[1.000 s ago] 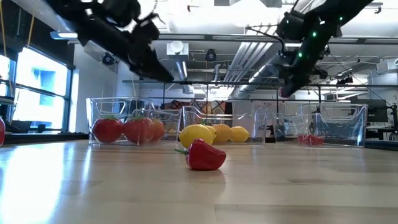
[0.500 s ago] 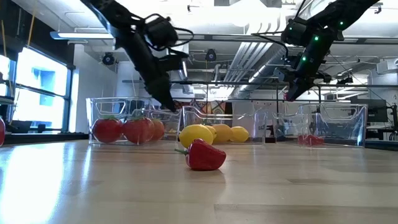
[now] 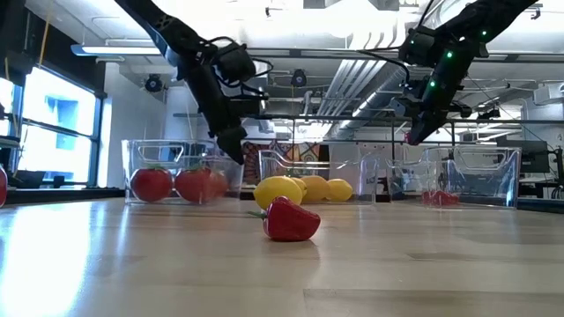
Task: Sort produce into baskets
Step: Put the red chili into the right transparent bin
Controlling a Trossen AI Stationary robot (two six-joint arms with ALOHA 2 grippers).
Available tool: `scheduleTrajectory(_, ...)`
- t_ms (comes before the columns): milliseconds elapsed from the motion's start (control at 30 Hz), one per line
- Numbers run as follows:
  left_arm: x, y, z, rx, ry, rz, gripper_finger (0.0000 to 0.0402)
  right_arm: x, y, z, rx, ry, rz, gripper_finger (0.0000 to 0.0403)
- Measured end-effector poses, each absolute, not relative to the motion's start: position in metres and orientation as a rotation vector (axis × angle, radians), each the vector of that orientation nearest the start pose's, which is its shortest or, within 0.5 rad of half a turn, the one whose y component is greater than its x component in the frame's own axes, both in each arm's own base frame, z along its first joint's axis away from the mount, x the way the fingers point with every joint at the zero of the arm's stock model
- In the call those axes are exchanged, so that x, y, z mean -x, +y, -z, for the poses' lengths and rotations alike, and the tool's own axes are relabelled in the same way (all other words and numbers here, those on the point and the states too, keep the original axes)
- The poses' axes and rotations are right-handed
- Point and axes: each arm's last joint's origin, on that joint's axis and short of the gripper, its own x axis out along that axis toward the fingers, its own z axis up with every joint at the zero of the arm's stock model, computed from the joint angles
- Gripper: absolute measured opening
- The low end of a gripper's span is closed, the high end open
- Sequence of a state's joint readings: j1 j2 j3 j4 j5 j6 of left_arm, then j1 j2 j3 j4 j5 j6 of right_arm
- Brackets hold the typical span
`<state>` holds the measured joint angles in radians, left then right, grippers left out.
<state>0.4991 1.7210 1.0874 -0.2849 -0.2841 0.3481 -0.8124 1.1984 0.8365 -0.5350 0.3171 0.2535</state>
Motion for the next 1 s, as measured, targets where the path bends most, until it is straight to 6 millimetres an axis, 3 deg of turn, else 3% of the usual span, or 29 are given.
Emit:
scheduleTrajectory(233,-0.295,0.196,-0.197,-0.203,1.002,-0.610,0.0014,-0.155,-0.174,-0.243,-0.461,0.795,1.093,0.0041)
scheduleTrajectory(400,-0.291,0.194,-0.214,-0.203,0.927,-0.574,0.0013,-0.159,-0.180,-0.232,-0.490,0.839,1.108,0.0076)
scheduleTrajectory(767,-0.273,0.156,-0.254,-0.219,0.692,-0.507,0.0000,-0.161,-0.212,-0.183,-0.566,1.008,1.187,0.0064)
scheduleTrajectory(1000,-0.248,0.116,-0.283,-0.272,0.542,-0.458,0.0000,-0.158,-0.216,-0.174,-0.617,1.036,1.218,0.0094)
